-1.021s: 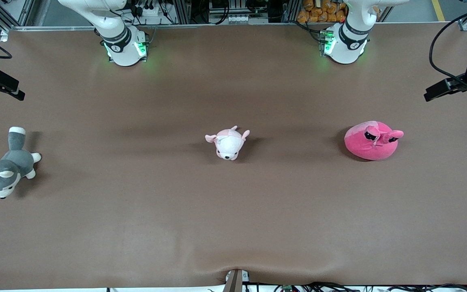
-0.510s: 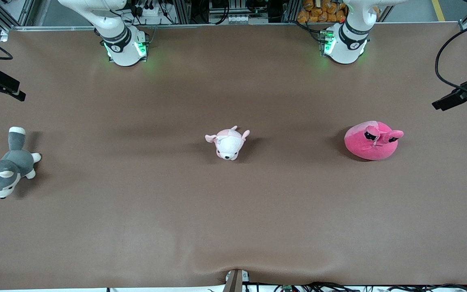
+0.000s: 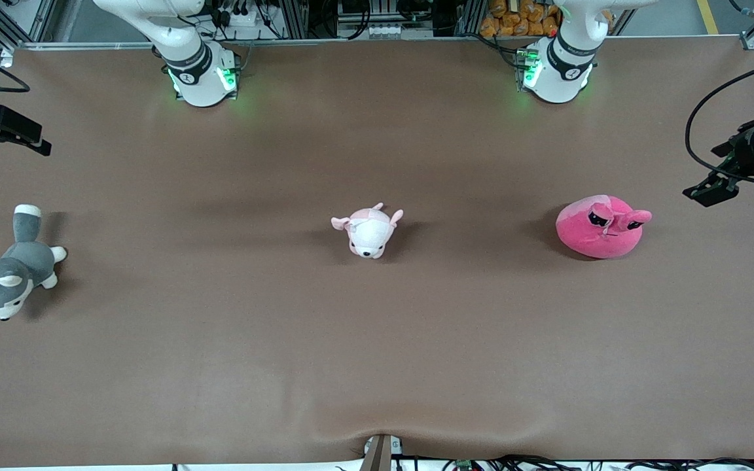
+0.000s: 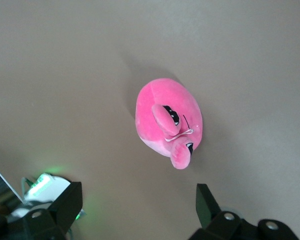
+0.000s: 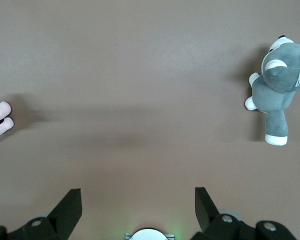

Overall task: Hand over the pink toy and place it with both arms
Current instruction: 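Move the left gripper down toward the pink flamingo's neck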

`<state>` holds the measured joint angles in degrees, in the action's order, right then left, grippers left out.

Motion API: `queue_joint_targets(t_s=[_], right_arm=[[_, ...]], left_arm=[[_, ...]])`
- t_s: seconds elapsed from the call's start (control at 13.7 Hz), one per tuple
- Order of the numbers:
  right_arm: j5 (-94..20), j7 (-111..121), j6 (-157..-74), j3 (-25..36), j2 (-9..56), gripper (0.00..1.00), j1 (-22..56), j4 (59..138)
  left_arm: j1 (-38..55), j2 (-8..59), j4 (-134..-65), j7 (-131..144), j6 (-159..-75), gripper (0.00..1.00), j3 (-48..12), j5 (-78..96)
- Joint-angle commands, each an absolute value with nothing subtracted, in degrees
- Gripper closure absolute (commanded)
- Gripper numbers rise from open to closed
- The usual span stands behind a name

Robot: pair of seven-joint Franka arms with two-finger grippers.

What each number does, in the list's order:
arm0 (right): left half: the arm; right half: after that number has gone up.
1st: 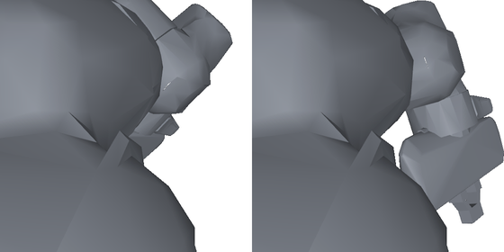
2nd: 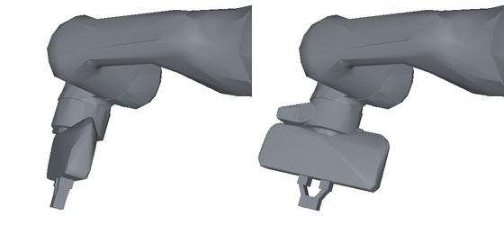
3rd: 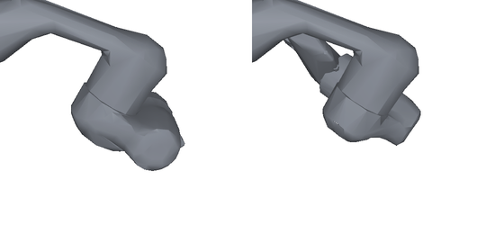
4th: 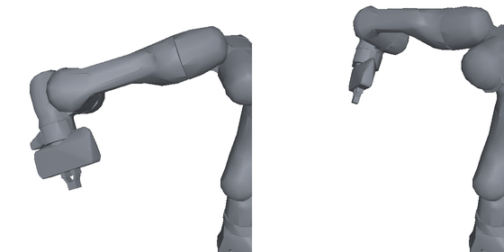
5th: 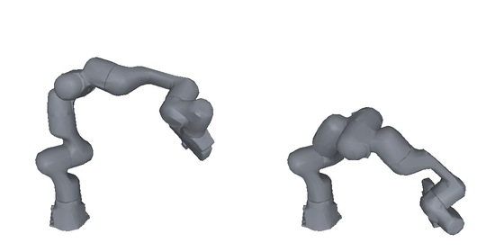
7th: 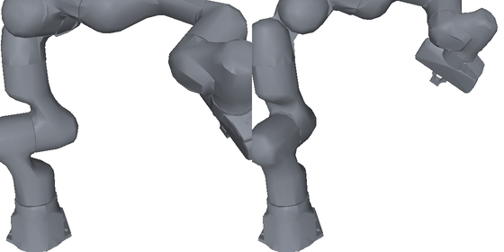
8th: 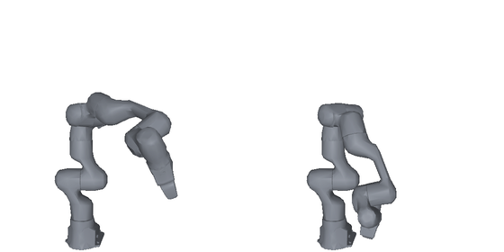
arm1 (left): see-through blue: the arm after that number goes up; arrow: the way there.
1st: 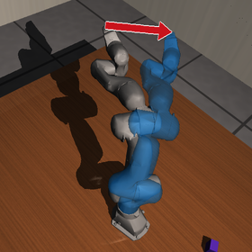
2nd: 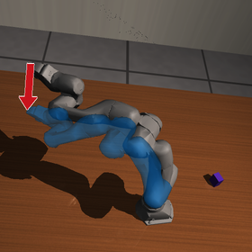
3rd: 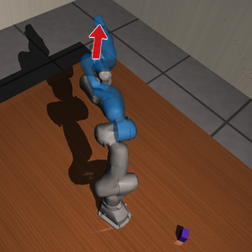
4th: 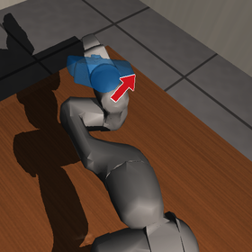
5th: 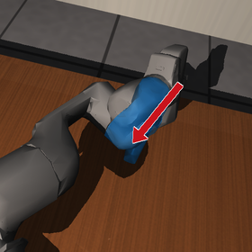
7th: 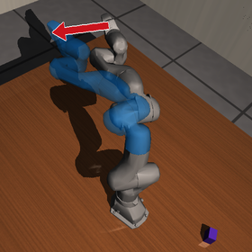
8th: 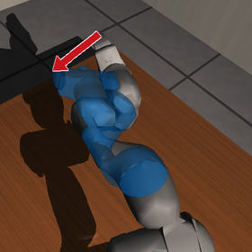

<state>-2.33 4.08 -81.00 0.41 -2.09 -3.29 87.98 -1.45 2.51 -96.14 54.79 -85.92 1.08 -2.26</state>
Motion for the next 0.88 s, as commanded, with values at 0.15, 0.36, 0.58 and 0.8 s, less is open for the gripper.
queue_joint_targets(t_s=[0.15, 0.36, 0.58, 0.8], right_arm=[[-1.32, 3.87, -80.51, 0.7, -2.02, 0.0, -3.34, 86.84], [-0.18, 3.78, -80.6, 0.7, -2.11, 0.0, -3.43, 86.66], [0.0, 3.52, -80.16, 0.7, -2.11, 0.0, -3.34, 86.22], [0.78, 3.69, -79.63, 0.79, -2.11, 0.0, -3.6, 86.13]], left_arm=[[-8.26, 5.26, -97.47, 58.27, -86.66, 0.0, 0.97, 6.06], [-8.26, 8.16, -97.03, 63.18, -86.66, 0.0, 0.97, 6.24], [-8.0, 10.36, -93.35, 65.03, -85.87, 0.0, 0.79, 7.03], [-8.61, 10.37, -92.11, 65.21, -85.34, 0.0, 0.88, 6.94]])
